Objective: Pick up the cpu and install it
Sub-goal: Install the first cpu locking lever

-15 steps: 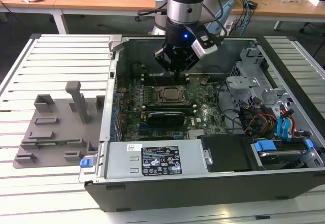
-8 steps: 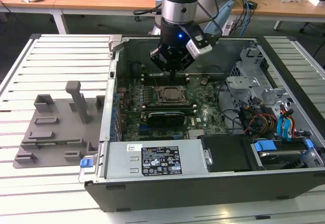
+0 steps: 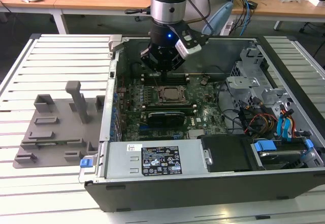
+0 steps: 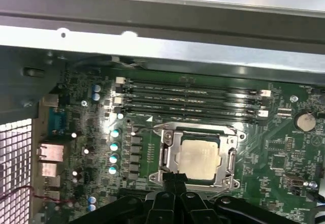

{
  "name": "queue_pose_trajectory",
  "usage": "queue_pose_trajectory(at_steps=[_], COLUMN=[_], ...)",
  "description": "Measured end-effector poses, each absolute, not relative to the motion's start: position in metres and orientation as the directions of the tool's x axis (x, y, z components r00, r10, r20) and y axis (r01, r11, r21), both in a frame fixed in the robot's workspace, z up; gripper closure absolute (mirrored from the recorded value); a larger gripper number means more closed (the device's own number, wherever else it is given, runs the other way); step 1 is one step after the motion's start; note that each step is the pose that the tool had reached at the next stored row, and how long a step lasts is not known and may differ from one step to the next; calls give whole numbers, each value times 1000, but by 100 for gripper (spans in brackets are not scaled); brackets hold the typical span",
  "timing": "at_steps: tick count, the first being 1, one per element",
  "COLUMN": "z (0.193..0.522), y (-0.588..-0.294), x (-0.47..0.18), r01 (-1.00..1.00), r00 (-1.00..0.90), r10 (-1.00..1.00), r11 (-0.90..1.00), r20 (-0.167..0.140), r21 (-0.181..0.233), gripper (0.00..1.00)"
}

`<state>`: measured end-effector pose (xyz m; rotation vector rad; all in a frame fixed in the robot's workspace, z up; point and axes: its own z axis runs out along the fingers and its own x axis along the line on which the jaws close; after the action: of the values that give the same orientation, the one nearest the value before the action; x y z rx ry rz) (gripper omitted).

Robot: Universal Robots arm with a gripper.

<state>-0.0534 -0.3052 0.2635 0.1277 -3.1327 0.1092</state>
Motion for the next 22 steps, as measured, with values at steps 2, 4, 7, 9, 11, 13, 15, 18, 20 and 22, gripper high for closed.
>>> queue_pose_trajectory(at_steps=[2,4,7,9,11,13,15,18,20,22], z=[264,263,264,264,264,264,264,264,262,261], y=[-305,-305,-305,-305,-305,-305,-305,-304,-290,-284], x=[-57,-63,-67,-72,-74,-79,-81,-88,-95,-86], r01=[-81,-82,-81,-82,-81,-81,-82,-81,-82,-82], r00=[-997,-997,-997,-997,-997,-997,-997,-997,-997,-997], r10=[-81,-81,-81,-81,-81,-81,-81,-81,-82,-82], r11=[994,994,994,994,994,994,994,994,996,997], r20=[7,7,7,7,7,7,7,7,3,1], r21=[-69,-69,-69,-69,-69,-69,-69,-70,-20,5], gripper=[89,89,89,89,89,89,89,89,89,89])
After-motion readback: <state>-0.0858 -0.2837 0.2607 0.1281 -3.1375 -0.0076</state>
